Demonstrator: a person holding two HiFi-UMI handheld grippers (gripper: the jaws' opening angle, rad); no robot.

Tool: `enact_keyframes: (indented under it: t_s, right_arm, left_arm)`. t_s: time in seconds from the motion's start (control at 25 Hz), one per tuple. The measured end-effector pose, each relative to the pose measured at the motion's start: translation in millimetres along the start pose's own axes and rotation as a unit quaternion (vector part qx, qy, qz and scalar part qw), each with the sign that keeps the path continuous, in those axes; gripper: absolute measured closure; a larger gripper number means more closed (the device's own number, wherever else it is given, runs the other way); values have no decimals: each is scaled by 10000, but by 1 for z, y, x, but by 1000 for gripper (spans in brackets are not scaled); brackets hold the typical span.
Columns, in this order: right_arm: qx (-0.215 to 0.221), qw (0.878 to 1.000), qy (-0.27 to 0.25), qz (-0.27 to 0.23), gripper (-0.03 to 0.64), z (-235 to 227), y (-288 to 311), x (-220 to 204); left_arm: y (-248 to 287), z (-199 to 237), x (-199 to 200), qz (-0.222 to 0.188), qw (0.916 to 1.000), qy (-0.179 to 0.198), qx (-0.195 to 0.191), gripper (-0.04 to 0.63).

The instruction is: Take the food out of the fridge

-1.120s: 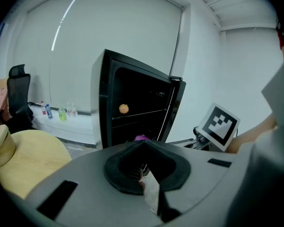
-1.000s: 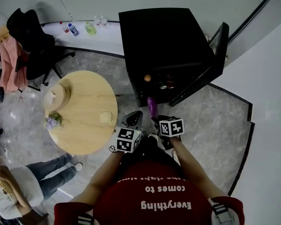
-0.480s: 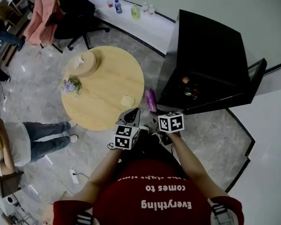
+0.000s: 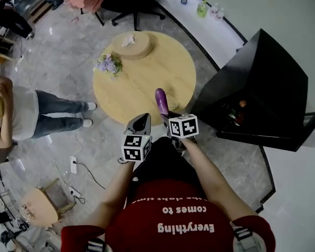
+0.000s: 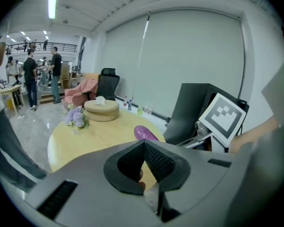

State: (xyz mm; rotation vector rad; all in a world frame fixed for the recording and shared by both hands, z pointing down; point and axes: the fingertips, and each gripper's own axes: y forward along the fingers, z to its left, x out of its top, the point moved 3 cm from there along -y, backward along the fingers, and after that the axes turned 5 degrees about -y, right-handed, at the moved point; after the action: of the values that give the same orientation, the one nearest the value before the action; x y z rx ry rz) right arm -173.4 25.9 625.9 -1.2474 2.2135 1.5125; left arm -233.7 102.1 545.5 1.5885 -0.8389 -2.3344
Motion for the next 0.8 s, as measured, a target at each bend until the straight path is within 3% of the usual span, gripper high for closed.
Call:
enact_keyframes:
  t_s: [0.24, 0.52, 0.8]
  right_arm:
    - [179, 9989, -300, 302, 466, 18, 39, 3]
    - [-202, 9942, -786, 700, 466, 11, 71, -17]
    - [-429, 9892, -1022, 962, 466, -2, 89, -28]
  left_arm:
    - [-14, 30, -12, -40, 9987, -329, 380, 594]
    - [-17, 48, -28, 28, 9971, -509, 568, 594]
    - [-9, 48, -37, 193, 9974, -415, 558, 594]
